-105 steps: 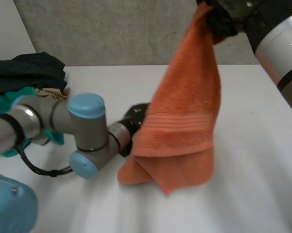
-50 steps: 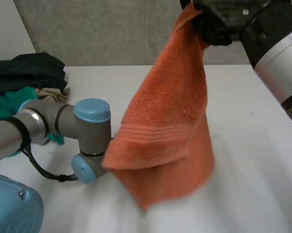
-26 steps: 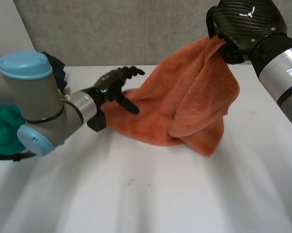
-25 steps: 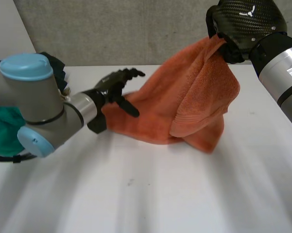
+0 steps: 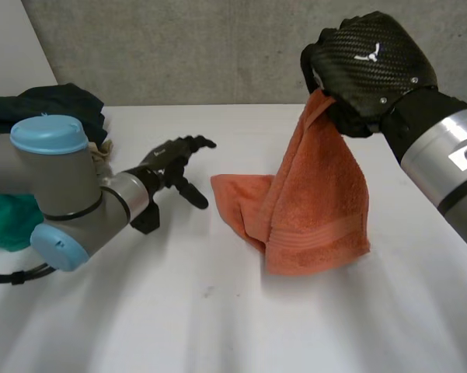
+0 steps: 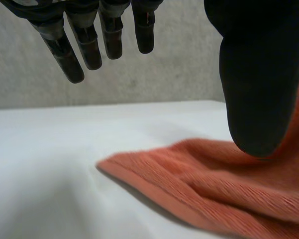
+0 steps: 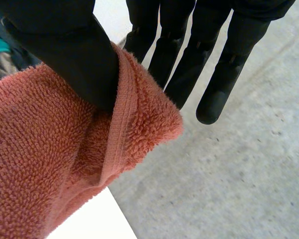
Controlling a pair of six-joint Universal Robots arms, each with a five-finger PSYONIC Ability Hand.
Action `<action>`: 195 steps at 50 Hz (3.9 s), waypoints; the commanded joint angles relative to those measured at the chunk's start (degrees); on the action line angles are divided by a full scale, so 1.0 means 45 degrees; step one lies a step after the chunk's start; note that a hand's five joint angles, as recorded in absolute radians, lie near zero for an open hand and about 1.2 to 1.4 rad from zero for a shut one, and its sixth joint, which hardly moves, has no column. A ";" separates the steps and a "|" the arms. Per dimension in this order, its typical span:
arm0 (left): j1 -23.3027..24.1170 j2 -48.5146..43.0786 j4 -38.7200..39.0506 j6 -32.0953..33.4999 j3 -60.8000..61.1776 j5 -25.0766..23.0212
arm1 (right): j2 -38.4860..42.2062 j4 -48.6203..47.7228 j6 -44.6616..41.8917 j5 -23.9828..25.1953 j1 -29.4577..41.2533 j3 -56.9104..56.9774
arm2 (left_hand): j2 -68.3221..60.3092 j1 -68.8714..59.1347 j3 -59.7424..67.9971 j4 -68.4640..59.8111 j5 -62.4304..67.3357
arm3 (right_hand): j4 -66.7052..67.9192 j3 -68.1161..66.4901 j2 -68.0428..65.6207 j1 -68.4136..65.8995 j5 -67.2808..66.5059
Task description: Fold the laundry.
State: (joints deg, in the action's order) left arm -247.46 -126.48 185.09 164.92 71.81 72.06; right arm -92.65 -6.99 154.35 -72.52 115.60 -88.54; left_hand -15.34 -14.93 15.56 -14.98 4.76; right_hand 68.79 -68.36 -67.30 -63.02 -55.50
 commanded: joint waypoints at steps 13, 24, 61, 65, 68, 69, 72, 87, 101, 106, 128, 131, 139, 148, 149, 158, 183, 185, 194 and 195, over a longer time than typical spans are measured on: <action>0.2667 -0.3730 -0.0290 0.1453 -0.3066 -0.3260 | -0.1227 0.0011 0.0602 0.1350 0.0015 0.0086 | -0.2839 -0.2931 0.2791 -0.2920 0.2970 | 0.2492 -0.2586 -0.2823 -0.3773 -0.3223; 0.1849 -0.3204 0.0330 0.2511 -0.5816 0.1577 | 0.2227 0.0069 0.0407 0.0825 -0.0608 0.2211 | -1.4368 -1.4459 1.4319 -1.4448 1.4499 | 0.2492 -0.2586 -0.2823 -0.3773 -0.3223; 0.1672 0.1287 -0.0366 0.4796 0.4141 0.3342 | 0.6137 -0.0184 -0.5061 -0.1442 -0.0493 -0.0890 | -0.9421 -0.9512 0.9372 -0.9501 0.9552 | -0.2253 0.2159 0.1922 0.0972 0.1522; 0.1555 0.2439 -0.1403 0.4816 0.4024 0.3283 | 0.5572 -0.0379 -0.4750 -0.1618 -0.0493 -0.1047 | -0.2043 -0.2135 0.1995 -0.2124 0.2174 | -1.1990 1.1896 1.1659 1.0709 1.1259; 0.1516 0.3163 -0.1444 0.4855 0.3693 0.3244 | 0.4693 -0.0497 -0.3893 -0.1716 -0.0493 -0.1047 | -0.0472 -0.0563 0.0423 -0.0552 0.0602 | -1.3063 1.2970 1.2733 1.1783 1.2333; 0.1477 0.3300 -0.1424 0.4855 0.3595 0.3244 | 0.4517 -0.0516 -0.3561 -0.1716 -0.0493 -0.1028 | -0.0282 -0.0374 0.0234 -0.0363 0.0413 | -1.3063 1.2970 1.2733 1.1783 1.2333; 0.1184 0.3574 -0.1288 0.4874 0.3088 0.3205 | 0.4145 -0.0478 -0.1980 -0.1794 -0.0630 -0.0775 | -0.0206 -0.0297 0.0157 -0.0286 0.0336 | -1.3063 1.2970 1.2733 1.1783 1.2333; 0.0461 0.0726 -0.1774 0.6939 0.0100 0.2209 | 0.4533 0.4986 0.3940 -0.2009 -0.2269 0.1394 | -0.0986 -0.1078 0.0937 -0.1067 0.1117 | -1.3063 1.2970 1.2733 1.1783 1.2333; 0.0187 -0.1092 -0.2479 0.9015 -0.0800 0.2092 | 0.5706 0.4758 0.3923 -0.2067 -0.2798 0.0672 | -0.1443 -0.1534 0.1394 -0.1523 0.1573 | -1.3063 1.2970 1.2733 1.1783 1.2333; 0.0498 -0.1776 -0.2440 0.9035 -0.1170 0.1567 | 0.6349 0.3998 0.3825 -0.2067 -0.2778 0.0457 | -0.0393 -0.0484 0.0344 -0.0473 0.0523 | -1.3063 1.2970 1.2733 1.1783 1.2333; 0.0812 -0.2465 0.3114 0.8957 -0.5935 0.3985 | 0.7329 -0.0488 0.1660 -0.3645 -0.2544 0.5450 | -1.4368 -1.4459 1.4319 -1.4448 1.4499 | 0.2492 -0.2586 -0.2823 -0.3773 -0.3223; 0.0812 -0.1604 0.5015 0.8820 -0.5937 0.4064 | 0.6706 -0.2362 0.1229 -0.4233 -0.2447 0.6196 | -1.4368 -1.4459 1.4319 -1.4448 1.4499 | 0.2492 -0.2586 -0.2823 -0.3773 -0.3223; 0.0715 -0.0469 0.6488 0.7238 -0.5080 0.4025 | 0.5531 -0.3917 0.1091 -0.3865 -0.2310 0.6043 | -1.4368 -1.4459 1.4319 -1.4448 1.4499 | 0.2492 -0.2586 -0.2823 -0.3773 -0.3223; 0.0442 -0.0527 0.5179 0.6906 -0.1975 0.3986 | 0.5551 -0.1573 0.1052 -0.2986 -0.1314 0.3936 | -1.4368 -1.4459 1.4319 -1.4448 1.4499 | 0.2492 -0.2586 -0.2823 -0.3773 -0.3223; 0.0325 -0.0546 0.4868 0.6906 -0.1354 0.3986 | 0.5589 -0.1242 0.1032 -0.2927 -0.1178 0.3257 | -1.4368 -1.4459 1.4319 -1.4448 1.4499 | 0.2492 -0.2586 -0.2823 -0.3773 -0.3223; 0.0011 -0.0430 0.2582 0.6965 0.1347 0.3908 | 0.5902 0.0380 -0.0820 -0.2849 -0.1138 -0.0010 | -1.4368 -1.4459 1.4319 -1.4448 1.4499 | 0.2492 -0.2586 -0.2823 -0.3773 -0.3223; -0.3190 0.3202 -0.0290 0.5581 0.4745 0.2191 | 0.4515 0.2942 -0.2757 -0.2907 -0.1235 -0.1574 | -0.2632 -0.2723 0.2583 -0.2712 0.2762 | 0.2492 -0.2586 -0.2823 -0.3773 -0.3223; -0.3465 0.3321 -0.0759 0.4719 0.4980 0.1682 | 0.4535 0.2726 -0.2757 -0.2927 -0.1235 -0.1633 | -0.3345 -0.3437 0.3296 -0.3426 0.3476 | 0.2492 -0.2586 -0.2823 -0.3773 -0.3223; -0.4110 0.2697 -0.3103 0.2883 0.5137 -0.0446 | 0.4535 0.2530 -0.2738 -0.2927 -0.1118 -0.1770 | -0.3832 -0.3923 0.3783 -0.3912 0.3962 | 0.2492 -0.2586 -0.2823 -0.3773 -0.3223; -0.4090 0.2502 -0.3162 0.2824 0.5079 -0.0563 | 0.4535 0.2530 -0.2738 -0.2927 -0.1099 -0.1770 | -0.3832 -0.3923 0.3783 -0.3912 0.3962 | 0.2492 -0.2586 -0.2823 -0.3773 -0.3223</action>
State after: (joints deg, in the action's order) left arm -265.25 -111.94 175.71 180.34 95.13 74.59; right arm -72.26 4.44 142.05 -85.70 110.27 -96.24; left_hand -27.56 -27.71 27.63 -28.04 18.13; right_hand 68.71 -68.31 -67.74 -65.00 -56.13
